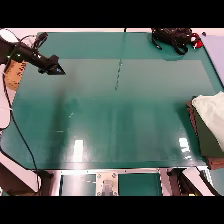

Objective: Fold the shirts.

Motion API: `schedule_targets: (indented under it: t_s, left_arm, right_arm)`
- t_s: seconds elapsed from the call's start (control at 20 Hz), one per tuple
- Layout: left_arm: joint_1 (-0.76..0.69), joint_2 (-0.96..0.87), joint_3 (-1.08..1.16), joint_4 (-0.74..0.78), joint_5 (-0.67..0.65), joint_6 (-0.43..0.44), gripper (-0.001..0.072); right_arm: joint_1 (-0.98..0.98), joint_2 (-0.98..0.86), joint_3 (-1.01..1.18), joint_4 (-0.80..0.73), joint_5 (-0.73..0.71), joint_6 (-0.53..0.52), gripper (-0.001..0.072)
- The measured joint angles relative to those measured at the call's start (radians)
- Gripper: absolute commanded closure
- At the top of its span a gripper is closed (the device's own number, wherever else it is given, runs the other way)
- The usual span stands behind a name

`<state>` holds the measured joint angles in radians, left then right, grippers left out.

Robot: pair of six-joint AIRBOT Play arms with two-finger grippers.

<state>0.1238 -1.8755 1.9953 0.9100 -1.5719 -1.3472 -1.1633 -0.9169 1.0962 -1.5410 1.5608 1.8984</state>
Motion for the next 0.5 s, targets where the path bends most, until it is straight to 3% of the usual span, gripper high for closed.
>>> schedule_targets:
  t_s: [0.05,0.1,0.15,0.2,0.5]
  left_arm:
    - [0.000,0.000,-0.001,-0.001,0.000,0.001,0.0685]
    - [0.000,0.000,-0.002,-0.005,0.000,0.002,0.0686]
    - [0.000,0.000,-0.001,-0.015,0.000,0.003,0.0686]
    - [0.000,0.000,0.003,-0.031,-0.001,0.003,0.0686]
    - [-0.003,0.060,0.034,-0.106,-0.020,0.003,0.0687]
  right_arm:
    - [-0.002,-0.003,-0.006,-0.010,0.003,0.000,0.0098]
    - [-0.001,-0.011,-0.002,-0.009,0.005,0.000,0.0187]
    - [0.008,-0.019,0.011,0.004,-0.001,0.000,0.0474]
    - [0.027,-0.028,0.031,0.039,-0.013,0.001,0.0692]
    - [0.323,-0.053,0.097,0.230,-0.212,-0.049,0.0694]
